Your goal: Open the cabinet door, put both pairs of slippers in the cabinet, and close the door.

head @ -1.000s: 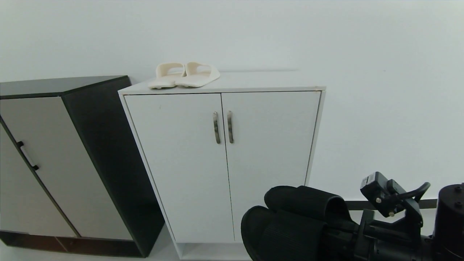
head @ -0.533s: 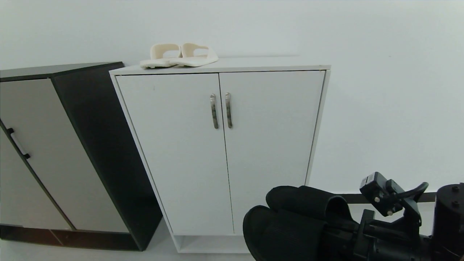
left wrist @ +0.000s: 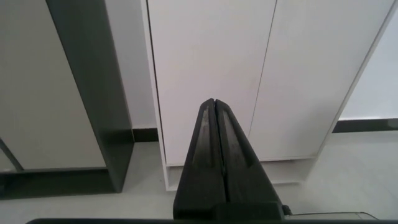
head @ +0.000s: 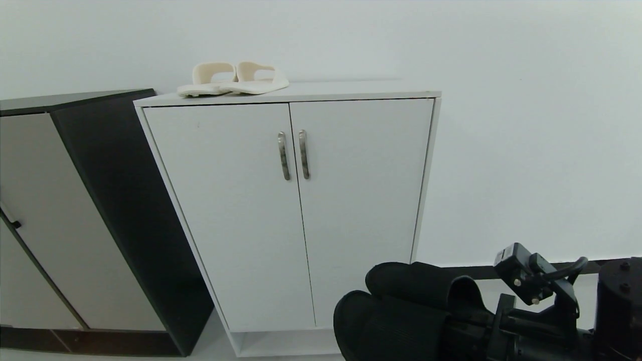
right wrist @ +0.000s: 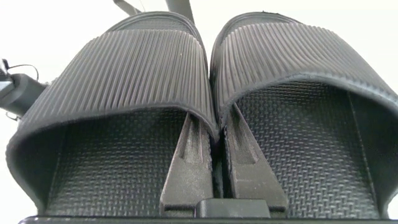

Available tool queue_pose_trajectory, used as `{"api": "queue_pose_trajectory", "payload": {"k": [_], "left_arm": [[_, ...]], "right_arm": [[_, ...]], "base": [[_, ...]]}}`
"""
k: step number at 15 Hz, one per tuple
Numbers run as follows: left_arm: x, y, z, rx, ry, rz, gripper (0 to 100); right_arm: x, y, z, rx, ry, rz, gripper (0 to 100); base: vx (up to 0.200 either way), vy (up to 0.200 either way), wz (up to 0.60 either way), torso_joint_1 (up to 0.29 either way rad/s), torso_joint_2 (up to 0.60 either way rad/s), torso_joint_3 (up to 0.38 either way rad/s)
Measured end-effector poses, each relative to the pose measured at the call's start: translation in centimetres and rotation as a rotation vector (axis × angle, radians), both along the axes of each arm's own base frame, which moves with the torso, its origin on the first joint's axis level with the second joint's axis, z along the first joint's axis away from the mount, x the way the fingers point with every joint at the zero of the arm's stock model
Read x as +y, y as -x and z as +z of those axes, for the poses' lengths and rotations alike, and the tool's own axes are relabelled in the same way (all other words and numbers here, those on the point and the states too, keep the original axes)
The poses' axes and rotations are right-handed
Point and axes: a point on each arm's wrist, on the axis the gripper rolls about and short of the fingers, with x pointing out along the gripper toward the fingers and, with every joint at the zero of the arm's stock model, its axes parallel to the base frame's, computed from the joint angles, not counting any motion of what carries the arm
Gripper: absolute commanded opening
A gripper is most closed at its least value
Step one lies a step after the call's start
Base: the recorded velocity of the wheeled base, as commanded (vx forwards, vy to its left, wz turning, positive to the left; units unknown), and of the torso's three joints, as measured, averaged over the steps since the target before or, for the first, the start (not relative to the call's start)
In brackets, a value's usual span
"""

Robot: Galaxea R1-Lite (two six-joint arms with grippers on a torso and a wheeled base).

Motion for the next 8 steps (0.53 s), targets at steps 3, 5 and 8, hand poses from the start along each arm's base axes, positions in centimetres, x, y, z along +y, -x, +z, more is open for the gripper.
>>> {"api": "queue_pose_trajectory", "payload": {"k": [3,5,8], "left_arm": [[0.0,0.0,0.0,0.0,0.0,0.0,0],[0.0,0.0,0.0,0.0,-0.009,0.001,0],[-0.07,0.01,-0.02,0.002,-0.023,-0.035,100]], "right_arm": [[0.0,0.06,-0.04,0.0,0.002,0.005,0],[-0.09,0.08,-0.17,0.003,0.007,0.001,0],[-0.09,0.13,-0.2,0.003,0.009,0.004,0]], "base": [[0.2,0.0,0.0,-0.002,0.0,0.009],[0.0,0.0,0.0,0.0,0.0,0.0],[0.0,0.0,0.0,0.0,0.0,0.0]]}}
